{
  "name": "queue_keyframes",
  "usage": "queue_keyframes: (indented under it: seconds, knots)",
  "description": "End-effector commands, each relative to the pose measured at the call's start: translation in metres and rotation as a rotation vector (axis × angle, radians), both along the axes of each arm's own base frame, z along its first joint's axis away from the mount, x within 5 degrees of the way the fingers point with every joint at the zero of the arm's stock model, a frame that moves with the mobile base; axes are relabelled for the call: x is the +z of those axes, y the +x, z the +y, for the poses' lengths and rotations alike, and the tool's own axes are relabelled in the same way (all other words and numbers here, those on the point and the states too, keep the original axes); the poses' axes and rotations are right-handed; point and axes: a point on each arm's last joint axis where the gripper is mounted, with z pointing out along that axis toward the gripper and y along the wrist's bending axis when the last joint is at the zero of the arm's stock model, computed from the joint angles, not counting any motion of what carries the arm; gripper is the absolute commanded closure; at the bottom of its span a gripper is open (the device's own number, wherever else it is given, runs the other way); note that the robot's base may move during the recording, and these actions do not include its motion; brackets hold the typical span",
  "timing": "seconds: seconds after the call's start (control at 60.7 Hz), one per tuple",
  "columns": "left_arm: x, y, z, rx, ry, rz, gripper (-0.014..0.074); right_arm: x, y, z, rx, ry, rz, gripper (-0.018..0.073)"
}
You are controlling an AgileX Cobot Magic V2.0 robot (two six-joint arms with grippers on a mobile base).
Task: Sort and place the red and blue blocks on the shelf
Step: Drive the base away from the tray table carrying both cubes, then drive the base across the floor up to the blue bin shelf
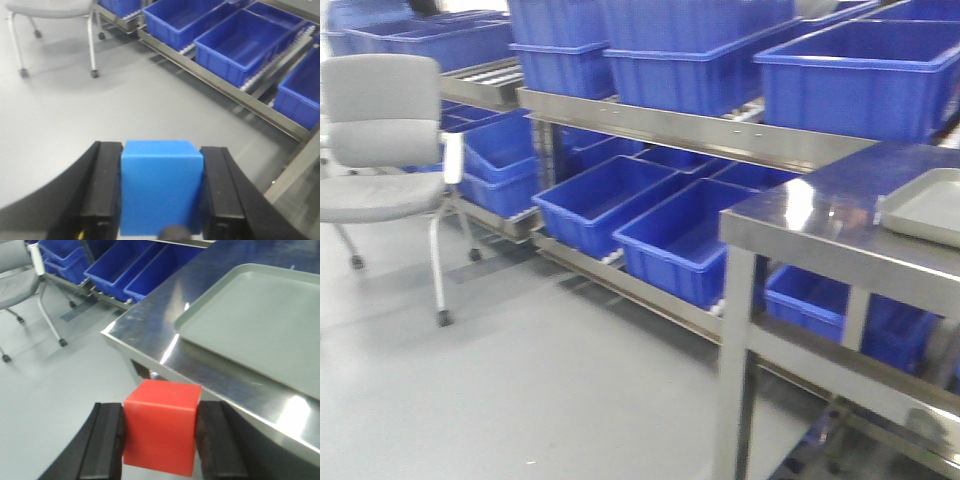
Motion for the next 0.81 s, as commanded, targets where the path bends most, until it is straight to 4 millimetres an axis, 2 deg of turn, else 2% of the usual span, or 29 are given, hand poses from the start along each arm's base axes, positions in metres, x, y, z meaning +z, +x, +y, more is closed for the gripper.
queue_keyframes:
  seconds: [0.0,0.791]
  knots:
    - [0.0173,0.0033,-0.0005,-0.005,-0.007,-0.113,0.0472,0.0164,0.0025,-0.0011,-0.011,-0.004,-0.113,0.0510]
    - [0.0173,0.0033,-0.0005,-0.005,-0.007,-0.113,0.0472,0.0164,0.0025,-0.0011,-0.011,-0.004,-0.113,0.0510]
